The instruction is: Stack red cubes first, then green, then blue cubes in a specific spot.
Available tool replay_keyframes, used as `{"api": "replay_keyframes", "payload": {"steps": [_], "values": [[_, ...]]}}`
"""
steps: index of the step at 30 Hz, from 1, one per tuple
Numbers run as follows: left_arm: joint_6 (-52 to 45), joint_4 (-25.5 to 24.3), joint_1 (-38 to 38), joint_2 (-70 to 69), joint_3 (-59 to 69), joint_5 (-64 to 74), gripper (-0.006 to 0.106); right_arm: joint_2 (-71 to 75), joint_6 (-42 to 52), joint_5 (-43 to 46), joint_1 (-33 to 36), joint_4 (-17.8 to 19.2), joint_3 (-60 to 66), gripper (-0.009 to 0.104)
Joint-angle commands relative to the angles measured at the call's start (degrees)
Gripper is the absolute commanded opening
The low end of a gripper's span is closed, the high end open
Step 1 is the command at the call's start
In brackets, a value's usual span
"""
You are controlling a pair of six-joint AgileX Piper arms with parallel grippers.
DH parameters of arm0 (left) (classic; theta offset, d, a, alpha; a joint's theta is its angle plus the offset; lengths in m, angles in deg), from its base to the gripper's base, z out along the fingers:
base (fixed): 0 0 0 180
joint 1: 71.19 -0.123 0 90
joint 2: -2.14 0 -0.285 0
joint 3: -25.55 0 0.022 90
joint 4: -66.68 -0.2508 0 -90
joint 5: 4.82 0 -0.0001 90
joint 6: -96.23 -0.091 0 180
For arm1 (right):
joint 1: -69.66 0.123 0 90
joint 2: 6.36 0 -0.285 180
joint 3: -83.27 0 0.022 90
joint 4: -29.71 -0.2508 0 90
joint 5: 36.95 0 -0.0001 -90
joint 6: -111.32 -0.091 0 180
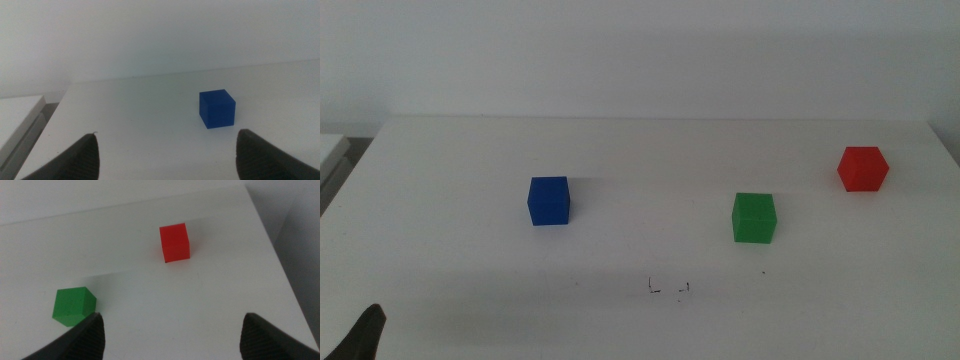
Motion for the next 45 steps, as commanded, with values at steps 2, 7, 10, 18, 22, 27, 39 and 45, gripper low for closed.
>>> {"api": "replay_keyframes", "payload": {"steps": [2,7,10,18,22,27,39,45], "values": [[0.1,0.1,0.0,-0.2,0.0,-0.8,0.094,-6.0,-1.0,-3.0,-0.3,-0.3,-4.7,0.081],[0.1,0.1,0.0,-0.2,0.0,-0.8,0.094,-11.1,-0.9,-2.5,-0.3,-0.4,-6.0,0.081],[0.1,0.1,0.0,-0.2,0.0,-0.8,0.094,-15.0,-0.4,-3.0,-0.3,-0.4,-8.8,0.081],[0.1,0.1,0.0,-0.2,0.0,-0.8,0.094,-28.5,5.8,-7.4,-0.3,0.3,-24.1,0.081],[0.1,0.1,0.0,-0.2,0.0,-0.8,0.094,-37.5,5.5,-14.6,-0.3,-0.1,-35.5,0.081],[0.1,0.1,0.0,-0.2,0.0,-0.8,0.094,-50.6,7.2,-21.6,-0.3,0.3,-49.5,0.081],[0.1,0.1,0.0,-0.2,0.0,-0.8,0.094,-70.5,8.1,-24.9,-0.3,0.3,-64.4,0.081],[0.1,0.1,0.0,-0.2,0.0,-0.8,0.094,-75.1,8.1,-23.2,-0.4,0.3,-64.5,0.081]]}}
